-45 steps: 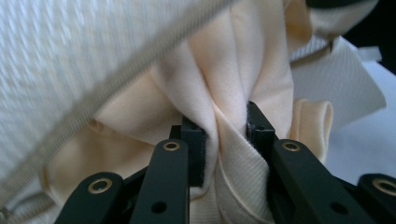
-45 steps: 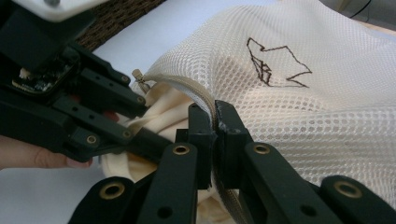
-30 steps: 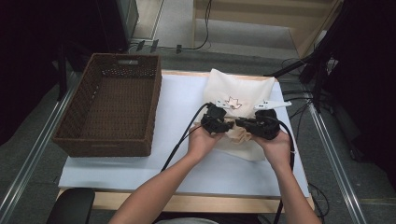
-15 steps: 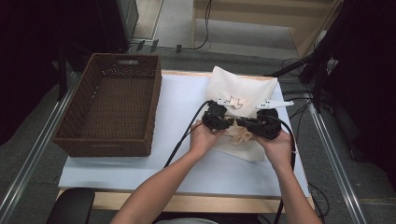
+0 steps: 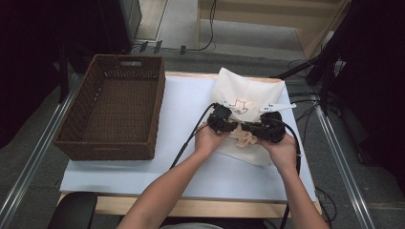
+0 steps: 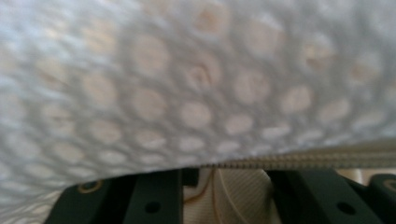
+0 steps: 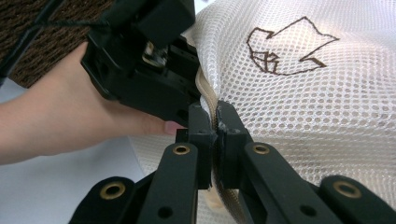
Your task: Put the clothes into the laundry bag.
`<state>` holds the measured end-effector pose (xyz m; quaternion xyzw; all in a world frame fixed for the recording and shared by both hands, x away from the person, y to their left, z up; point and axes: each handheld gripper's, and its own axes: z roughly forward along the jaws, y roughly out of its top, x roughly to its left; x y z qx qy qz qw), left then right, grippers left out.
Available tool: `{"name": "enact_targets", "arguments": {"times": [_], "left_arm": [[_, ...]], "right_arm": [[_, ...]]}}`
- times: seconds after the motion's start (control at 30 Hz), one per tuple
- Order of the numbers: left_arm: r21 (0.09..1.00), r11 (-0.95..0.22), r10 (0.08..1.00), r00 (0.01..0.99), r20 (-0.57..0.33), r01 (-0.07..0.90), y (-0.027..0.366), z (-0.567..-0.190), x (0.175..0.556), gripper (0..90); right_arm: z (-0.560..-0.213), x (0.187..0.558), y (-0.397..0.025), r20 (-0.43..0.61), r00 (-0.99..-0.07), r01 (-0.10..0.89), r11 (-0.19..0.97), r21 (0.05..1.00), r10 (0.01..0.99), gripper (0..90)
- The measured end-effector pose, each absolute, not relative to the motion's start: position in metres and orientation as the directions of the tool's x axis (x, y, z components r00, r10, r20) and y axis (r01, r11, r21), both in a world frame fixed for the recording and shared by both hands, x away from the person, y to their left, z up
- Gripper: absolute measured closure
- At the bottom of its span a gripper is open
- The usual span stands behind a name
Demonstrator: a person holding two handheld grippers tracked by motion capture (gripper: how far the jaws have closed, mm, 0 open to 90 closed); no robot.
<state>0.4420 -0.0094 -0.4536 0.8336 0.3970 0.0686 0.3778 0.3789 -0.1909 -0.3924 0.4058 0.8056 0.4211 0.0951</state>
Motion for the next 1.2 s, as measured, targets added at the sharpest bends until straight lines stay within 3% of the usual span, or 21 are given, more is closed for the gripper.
{"name": "enact_targets", "arguments": {"times": [0.1, 0.3, 0.43, 0.53, 0.8, 0.9, 1.2], "left_arm": [[0.68, -0.414, 0.693, 0.693, -0.196, 0.606, -0.005, -0.445, 0.439, 60.8], [0.688, -0.434, 0.67, 0.719, -0.185, 0.582, 0.007, -0.431, 0.428, 53.7], [0.695, -0.418, 0.661, 0.72, -0.208, 0.585, 0.013, -0.423, 0.42, 39.4], [0.685, -0.435, 0.642, 0.735, -0.219, 0.584, 0.017, -0.42, 0.414, 34.5], [0.679, -0.447, 0.645, 0.736, -0.205, 0.582, 0.028, -0.413, 0.406, 24.0], [0.656, -0.45, 0.661, 0.72, -0.211, 0.605, 0.027, -0.414, 0.408, 15.0], [0.675, -0.453, 0.633, 0.743, -0.217, 0.583, 0.031, -0.41, 0.39, 14.9]], "right_arm": [[-0.393, 0.379, -0.192, 0.191, -0.65, 0.572, 0.309, 0.76, 0.735, 88.2], [-0.392, 0.379, -0.198, 0.202, -0.639, 0.574, 0.286, 0.767, 0.742, 88.2], [-0.392, 0.38, -0.201, 0.205, -0.634, 0.575, 0.277, 0.77, 0.745, 88.2], [-0.392, 0.38, -0.201, 0.207, -0.634, 0.577, 0.277, 0.769, 0.746, 88.2], [-0.392, 0.379, -0.2, 0.204, -0.633, 0.577, 0.279, 0.768, 0.747, 88.2], [-0.392, 0.379, -0.199, 0.2, -0.636, 0.576, 0.286, 0.766, 0.745, 88.1], [-0.392, 0.378, -0.199, 0.201, -0.635, 0.576, 0.284, 0.767, 0.746, 88.2]]}}
